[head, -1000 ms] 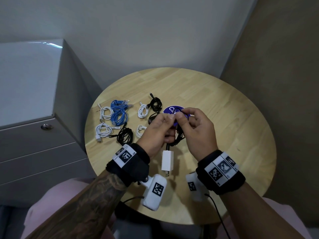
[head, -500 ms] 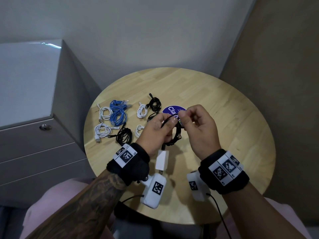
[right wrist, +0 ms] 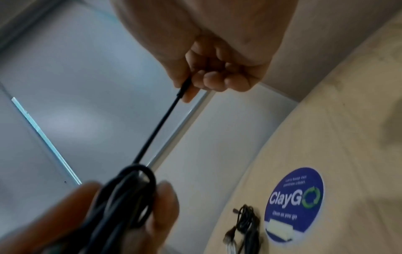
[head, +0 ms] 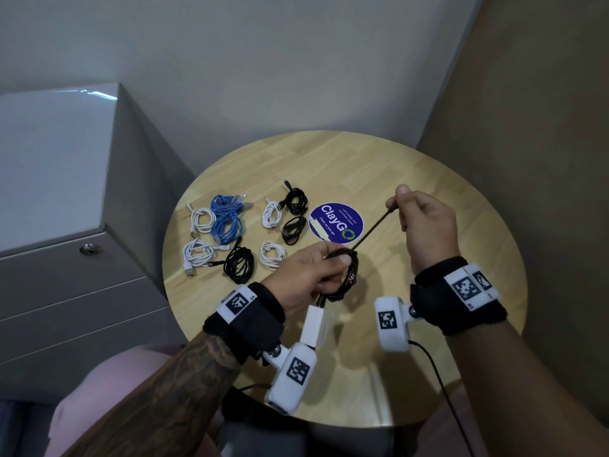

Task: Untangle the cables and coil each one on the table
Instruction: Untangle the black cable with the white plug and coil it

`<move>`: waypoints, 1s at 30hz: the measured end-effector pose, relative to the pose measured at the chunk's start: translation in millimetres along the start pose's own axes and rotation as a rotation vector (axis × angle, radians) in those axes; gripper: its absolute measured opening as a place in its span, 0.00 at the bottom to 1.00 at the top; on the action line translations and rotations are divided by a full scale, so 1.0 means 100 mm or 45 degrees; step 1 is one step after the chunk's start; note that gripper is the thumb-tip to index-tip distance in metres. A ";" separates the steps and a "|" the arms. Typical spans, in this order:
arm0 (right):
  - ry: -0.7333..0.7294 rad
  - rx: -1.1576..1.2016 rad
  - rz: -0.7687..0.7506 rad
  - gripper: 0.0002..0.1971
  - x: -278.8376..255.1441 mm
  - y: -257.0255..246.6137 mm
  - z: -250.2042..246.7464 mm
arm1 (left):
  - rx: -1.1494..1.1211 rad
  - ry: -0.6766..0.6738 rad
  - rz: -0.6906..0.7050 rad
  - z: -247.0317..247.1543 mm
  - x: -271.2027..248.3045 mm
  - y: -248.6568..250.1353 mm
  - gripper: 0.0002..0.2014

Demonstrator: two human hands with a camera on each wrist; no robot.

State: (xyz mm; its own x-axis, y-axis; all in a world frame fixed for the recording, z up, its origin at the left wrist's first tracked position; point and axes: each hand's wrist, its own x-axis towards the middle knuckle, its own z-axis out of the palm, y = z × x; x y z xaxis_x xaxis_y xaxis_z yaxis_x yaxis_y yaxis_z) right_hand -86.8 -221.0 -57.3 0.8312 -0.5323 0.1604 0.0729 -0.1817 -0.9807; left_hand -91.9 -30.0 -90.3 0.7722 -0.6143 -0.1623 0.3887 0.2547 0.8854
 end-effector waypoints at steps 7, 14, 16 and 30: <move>0.021 0.093 -0.058 0.15 -0.04 0.01 -0.02 | 0.169 0.148 0.115 0.02 0.00 0.04 0.10; -0.660 -0.046 -0.115 0.11 -0.13 0.13 -0.06 | -0.044 0.329 0.232 -0.15 0.03 0.26 0.14; -0.808 -0.080 -0.063 0.08 -0.22 0.16 0.05 | -0.081 0.281 0.235 -0.12 0.04 0.27 0.13; -0.757 0.100 0.040 0.27 -0.46 0.01 0.25 | 0.119 0.244 0.249 -0.12 0.01 0.22 0.06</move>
State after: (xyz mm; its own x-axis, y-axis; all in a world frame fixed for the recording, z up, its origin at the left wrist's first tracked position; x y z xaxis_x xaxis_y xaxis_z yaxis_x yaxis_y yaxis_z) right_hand -111.2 -176.0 -68.2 0.9978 0.0217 0.0631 0.0649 -0.0994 -0.9929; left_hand -76.0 -16.2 -75.8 0.9123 -0.4057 -0.0557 0.1816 0.2789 0.9430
